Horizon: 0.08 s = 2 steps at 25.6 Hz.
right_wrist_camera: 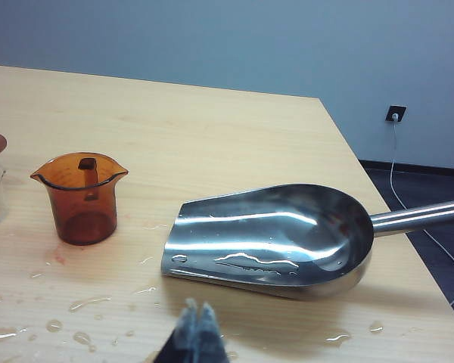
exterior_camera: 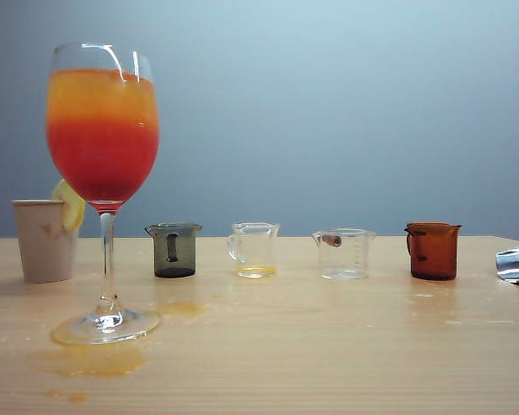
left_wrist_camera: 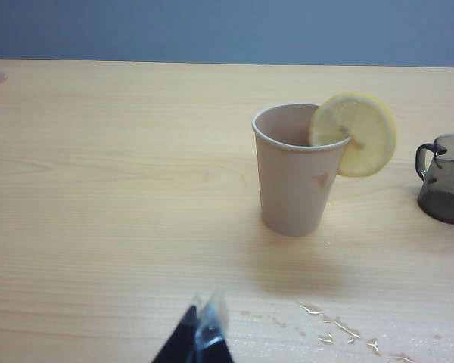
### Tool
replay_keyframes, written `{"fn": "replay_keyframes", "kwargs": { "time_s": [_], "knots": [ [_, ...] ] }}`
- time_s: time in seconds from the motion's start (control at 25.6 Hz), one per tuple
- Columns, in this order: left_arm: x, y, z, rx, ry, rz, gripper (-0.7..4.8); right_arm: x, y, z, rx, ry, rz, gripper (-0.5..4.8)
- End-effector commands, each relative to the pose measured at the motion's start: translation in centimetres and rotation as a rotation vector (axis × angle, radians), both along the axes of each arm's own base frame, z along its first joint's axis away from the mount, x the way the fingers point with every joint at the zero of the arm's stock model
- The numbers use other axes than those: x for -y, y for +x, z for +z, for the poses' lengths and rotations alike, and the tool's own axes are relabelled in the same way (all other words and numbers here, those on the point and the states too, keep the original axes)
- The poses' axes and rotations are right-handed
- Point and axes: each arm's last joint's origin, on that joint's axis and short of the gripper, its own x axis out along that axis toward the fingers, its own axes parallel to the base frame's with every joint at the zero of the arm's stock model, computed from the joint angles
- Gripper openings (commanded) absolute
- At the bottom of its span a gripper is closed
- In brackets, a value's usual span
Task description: Pick up the fourth measuring cup from the left, pour the grenadine inside into the goblet, and finally put the measuring cup back in its original place.
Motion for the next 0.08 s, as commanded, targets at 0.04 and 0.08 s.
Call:
{"fn": "replay_keyframes", "kwargs": {
  "time_s": [0.04, 0.08],
  "knots": [
    [0.01, -0.01, 0.15, 0.009, -0.002, -0.004, -0.02, 0.07, 0.03, 0.03, 0.011, -0.004, -0.022, 0.0],
    [0.01, 0.0, 0.14, 0.009, -0.002, -0.004, -0.02, 0.07, 0.03, 0.04, 0.012, -0.004, -0.022, 0.0]
  ]
}}
